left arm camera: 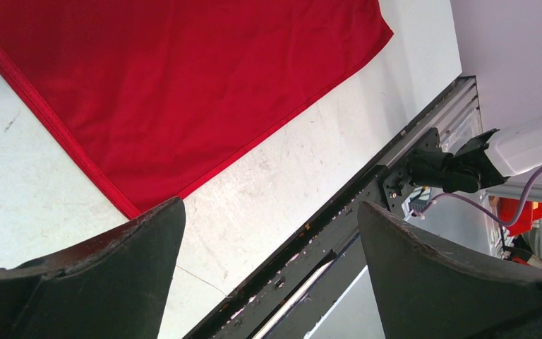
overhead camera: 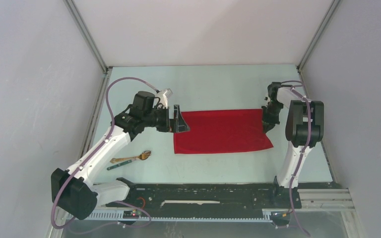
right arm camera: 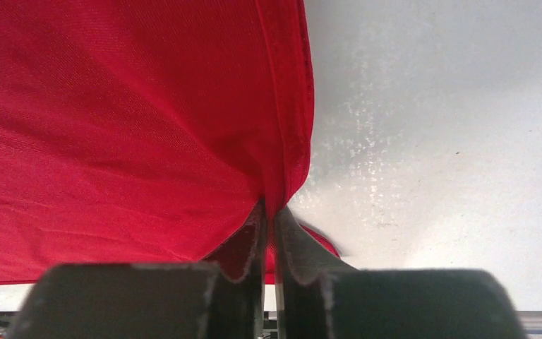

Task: Fold the napkin into a case and place the utensils inside
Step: Pick up the rectangle-folded napkin from the center of the board, then fold the rectangle-folded napkin at the center of the board.

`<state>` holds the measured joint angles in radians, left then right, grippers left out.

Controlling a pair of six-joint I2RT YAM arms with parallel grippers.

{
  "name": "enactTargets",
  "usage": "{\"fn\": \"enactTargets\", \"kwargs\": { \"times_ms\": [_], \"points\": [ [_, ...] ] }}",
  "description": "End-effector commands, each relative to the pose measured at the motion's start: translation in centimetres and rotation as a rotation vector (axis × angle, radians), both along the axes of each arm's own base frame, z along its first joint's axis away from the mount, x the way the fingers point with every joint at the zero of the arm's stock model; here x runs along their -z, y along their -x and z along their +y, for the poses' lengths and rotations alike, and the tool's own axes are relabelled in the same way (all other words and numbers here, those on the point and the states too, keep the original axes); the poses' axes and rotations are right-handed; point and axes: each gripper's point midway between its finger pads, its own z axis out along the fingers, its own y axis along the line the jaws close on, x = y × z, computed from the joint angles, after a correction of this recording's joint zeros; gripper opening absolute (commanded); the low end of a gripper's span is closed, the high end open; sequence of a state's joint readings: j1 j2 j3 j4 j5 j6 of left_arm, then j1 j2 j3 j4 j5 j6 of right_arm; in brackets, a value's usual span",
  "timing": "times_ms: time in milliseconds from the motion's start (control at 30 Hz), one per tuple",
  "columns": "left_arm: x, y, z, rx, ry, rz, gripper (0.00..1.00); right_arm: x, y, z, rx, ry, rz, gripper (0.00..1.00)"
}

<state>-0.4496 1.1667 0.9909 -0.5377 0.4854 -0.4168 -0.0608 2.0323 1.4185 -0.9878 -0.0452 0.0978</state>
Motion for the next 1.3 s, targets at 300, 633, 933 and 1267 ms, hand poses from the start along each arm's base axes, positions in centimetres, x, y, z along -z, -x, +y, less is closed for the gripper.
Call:
{"fn": "enactTargets", "kwargs": {
  "times_ms": [300,633,933,1267],
  "points": [
    [-0.7,0.0,0.0,0.022,0.010,-0.049,1.00,-0.7,1.1,-7.9,0.056,0.394,0.019,0.00],
    [-0.6,0.1,-0.2,0.030,0.023,-0.041,1.00,-5.6,1.0,-16.2,0.181,0.678,-0.046,0.00],
    [-0.8,0.2,-0.2,0.033,0.026,-0.047,1.00,-6.7,0.8,-11.2,0.049,0.765,-0.068,0.00],
    [-0.8,0.3,-0.3,0.038,0.031,-0.045,1.00,-4.8,0.9,0.4,-0.204,0.693,-0.064,0.00]
  ]
}}
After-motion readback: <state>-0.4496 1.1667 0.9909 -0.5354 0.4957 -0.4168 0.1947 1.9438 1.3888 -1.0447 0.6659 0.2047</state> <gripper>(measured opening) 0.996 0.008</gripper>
